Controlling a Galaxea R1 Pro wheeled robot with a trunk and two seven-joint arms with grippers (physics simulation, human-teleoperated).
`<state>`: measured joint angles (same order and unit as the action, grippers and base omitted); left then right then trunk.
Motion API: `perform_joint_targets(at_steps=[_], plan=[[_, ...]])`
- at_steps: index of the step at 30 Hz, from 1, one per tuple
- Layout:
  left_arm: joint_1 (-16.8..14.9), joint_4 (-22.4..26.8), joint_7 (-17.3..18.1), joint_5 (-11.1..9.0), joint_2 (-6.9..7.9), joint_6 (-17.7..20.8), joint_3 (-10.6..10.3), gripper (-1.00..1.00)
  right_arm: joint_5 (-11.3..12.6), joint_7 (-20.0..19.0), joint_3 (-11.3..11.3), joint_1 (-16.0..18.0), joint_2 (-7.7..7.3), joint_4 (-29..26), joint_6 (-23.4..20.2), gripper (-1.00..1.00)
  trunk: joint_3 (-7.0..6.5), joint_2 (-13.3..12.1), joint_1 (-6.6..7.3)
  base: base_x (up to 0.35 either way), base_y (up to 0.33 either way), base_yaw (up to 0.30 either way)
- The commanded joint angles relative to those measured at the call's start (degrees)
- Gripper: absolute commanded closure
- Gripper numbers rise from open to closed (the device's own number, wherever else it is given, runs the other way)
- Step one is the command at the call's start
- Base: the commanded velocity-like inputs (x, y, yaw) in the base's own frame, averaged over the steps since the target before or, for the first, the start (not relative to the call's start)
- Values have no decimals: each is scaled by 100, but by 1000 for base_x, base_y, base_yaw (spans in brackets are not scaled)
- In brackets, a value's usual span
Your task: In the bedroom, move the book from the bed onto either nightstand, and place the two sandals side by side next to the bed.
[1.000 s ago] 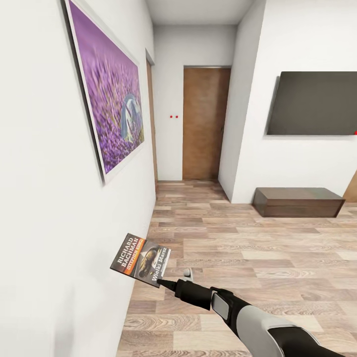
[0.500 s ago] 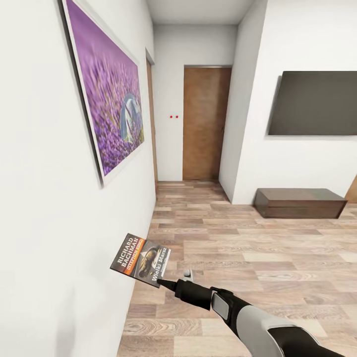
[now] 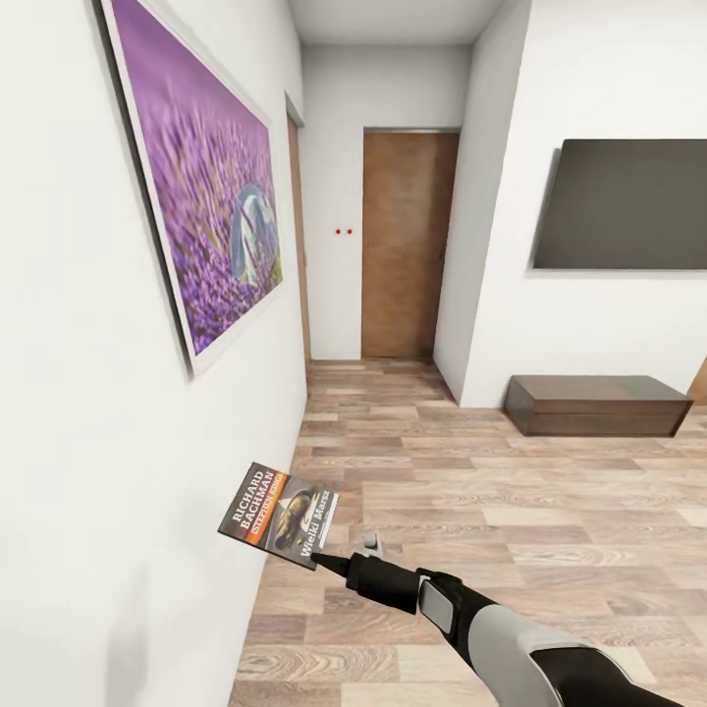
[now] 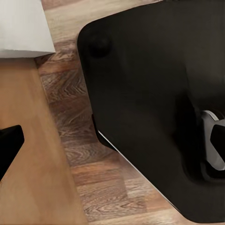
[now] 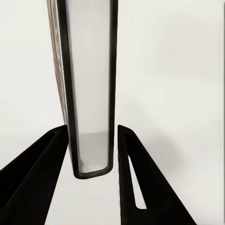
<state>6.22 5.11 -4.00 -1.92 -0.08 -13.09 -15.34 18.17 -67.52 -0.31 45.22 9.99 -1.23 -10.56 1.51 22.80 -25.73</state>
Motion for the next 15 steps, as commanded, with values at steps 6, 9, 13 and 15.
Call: perform_joint_targets(at_steps=[6, 9, 13, 15], plan=[[1, 8, -38, -19, 0, -9, -49, -100, 28, -15, -13, 5, 1, 0, -60, 100, 11, 12, -5, 202, -21, -3], [0, 8, -42, -19, 0, -13, -49, -100, 28, -15, -13, 5, 1, -1, -60, 100, 11, 12, -5, 214, -7, -57], [2, 8, -45, -19, 0, -16, -49, -100, 28, -15, -13, 5, 1, -1, -60, 100, 11, 12, -5, 180, -3, -146], [2, 8, -47, -19, 0, -17, -49, -100, 28, -14, -13, 5, 1, 0, -60, 100, 11, 12, -5, 187, -1, -162]])
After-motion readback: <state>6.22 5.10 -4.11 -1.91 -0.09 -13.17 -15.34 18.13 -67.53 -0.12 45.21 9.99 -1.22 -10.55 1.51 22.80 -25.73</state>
